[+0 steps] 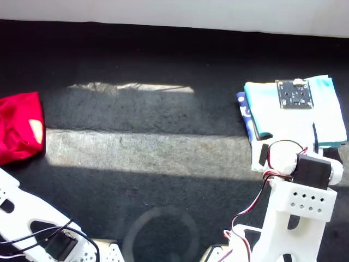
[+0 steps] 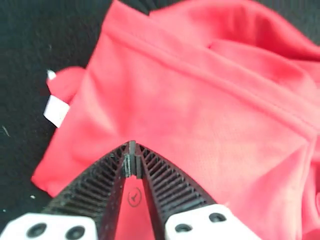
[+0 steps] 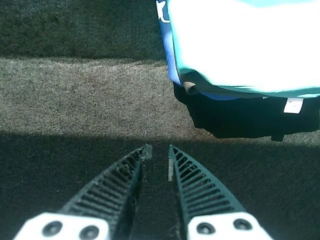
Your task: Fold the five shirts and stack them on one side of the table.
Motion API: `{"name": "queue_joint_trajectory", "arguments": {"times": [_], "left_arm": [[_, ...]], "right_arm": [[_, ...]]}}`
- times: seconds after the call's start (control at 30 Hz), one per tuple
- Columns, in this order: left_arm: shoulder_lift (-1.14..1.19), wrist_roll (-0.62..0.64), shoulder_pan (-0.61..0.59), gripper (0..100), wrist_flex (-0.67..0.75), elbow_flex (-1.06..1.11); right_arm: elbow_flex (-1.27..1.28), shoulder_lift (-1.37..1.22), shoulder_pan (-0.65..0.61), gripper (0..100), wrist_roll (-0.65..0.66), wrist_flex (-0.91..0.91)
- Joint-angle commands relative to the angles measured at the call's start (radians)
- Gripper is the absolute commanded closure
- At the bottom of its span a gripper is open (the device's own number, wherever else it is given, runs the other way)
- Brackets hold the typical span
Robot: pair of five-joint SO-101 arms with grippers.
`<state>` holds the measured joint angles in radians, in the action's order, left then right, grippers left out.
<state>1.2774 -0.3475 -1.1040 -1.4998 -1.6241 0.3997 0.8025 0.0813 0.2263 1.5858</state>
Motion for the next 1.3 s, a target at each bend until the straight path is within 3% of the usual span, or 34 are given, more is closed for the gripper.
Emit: {"name": "queue_joint_trajectory", "arguments": {"times": [0.0, 0.2, 0.67, 0.77, 0.87, 1.07, 1.27], "left_arm": [[-0.071, 0.000, -0.022, 98, 0.103, -0.031], [-0.071, 0.005, -0.076, 78, 0.261, 0.007], [-0.071, 0.000, -0.105, 78, 0.557, 0.349], [-0.073, 0.000, -0.104, 83, 0.526, 0.366], [-0.079, 0.002, -0.091, 100, 0.439, 0.364], [-0.081, 0.005, -0.054, 99, 0.308, 0.325], [-0.081, 0.008, 0.025, 99, 0.054, 0.071]], "right_arm": [[0.001, 0.016, -0.007, 93.3, 0.006, -0.002], [0.001, 0.016, -0.007, 93.3, 0.006, -0.002], [0.001, 0.018, -0.007, 93.3, 0.006, 0.013], [0.001, 0.018, -0.007, 93.3, 0.006, 0.024], [0.001, 0.018, -0.007, 93.3, 0.006, 0.025], [0.001, 0.018, -0.007, 93.3, 0.006, 0.024], [0.001, 0.010, -0.007, 93.3, 0.006, 0.022]]}}
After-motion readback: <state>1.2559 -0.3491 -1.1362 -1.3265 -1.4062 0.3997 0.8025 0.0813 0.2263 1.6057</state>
